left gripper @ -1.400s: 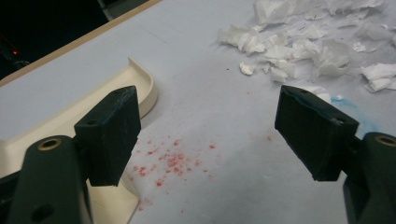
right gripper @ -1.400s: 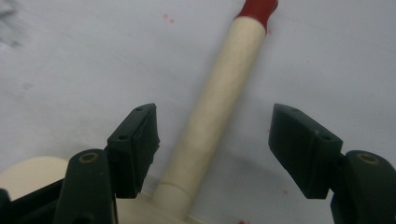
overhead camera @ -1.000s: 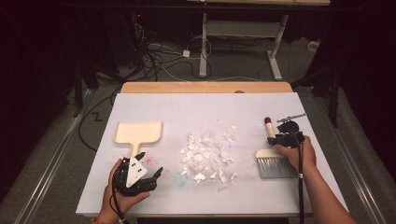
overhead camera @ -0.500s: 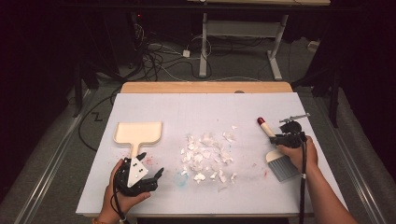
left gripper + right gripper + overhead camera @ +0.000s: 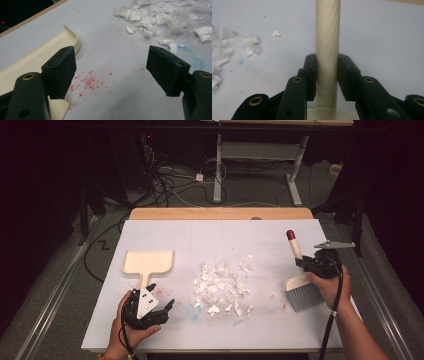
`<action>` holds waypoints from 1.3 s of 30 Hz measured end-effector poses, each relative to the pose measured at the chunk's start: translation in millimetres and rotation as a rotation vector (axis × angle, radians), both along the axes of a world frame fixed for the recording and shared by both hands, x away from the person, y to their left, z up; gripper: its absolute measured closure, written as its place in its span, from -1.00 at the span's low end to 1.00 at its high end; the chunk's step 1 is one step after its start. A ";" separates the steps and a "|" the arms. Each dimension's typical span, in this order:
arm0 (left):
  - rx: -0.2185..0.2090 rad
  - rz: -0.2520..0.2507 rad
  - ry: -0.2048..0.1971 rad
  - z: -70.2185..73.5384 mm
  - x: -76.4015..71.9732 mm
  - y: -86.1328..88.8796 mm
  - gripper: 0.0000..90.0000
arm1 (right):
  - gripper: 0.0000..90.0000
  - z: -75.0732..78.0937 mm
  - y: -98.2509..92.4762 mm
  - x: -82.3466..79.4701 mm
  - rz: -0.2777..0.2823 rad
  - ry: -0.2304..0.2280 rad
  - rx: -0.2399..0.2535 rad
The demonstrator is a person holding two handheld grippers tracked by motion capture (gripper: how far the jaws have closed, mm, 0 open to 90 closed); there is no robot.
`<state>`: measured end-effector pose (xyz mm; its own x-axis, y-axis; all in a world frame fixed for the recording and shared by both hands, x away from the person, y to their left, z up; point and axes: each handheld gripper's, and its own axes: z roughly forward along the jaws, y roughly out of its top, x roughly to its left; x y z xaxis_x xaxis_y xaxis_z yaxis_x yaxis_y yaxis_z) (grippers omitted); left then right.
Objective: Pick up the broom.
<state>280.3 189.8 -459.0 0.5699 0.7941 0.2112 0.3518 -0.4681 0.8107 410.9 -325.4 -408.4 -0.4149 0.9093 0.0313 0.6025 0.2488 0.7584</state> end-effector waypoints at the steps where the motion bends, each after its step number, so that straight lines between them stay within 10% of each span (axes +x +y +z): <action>1: -0.009 0.012 0.010 1.0 1.3 -1.2 -0.48 | 0.59 3.1 -0.8 -2.6 0.001 -0.018 0.009; 18: -0.028 -0.055 -0.006 8.3 0.6 -28.4 -0.45 | 0.60 34.4 17.0 -33.4 0.038 -0.197 0.071; 25: -0.109 -0.135 -0.003 31.8 -0.4 -70.4 -0.40 | 0.60 46.1 32.5 -49.1 0.057 -0.251 0.117; 31: -0.202 -0.310 0.005 55.3 -2.2 -134.9 -0.41 | 0.60 49.0 53.6 -61.1 0.104 -0.282 0.114; 39: -0.230 -0.364 0.034 59.1 8.4 -184.5 -0.41 | 0.60 53.6 77.4 -77.6 0.163 -0.320 0.133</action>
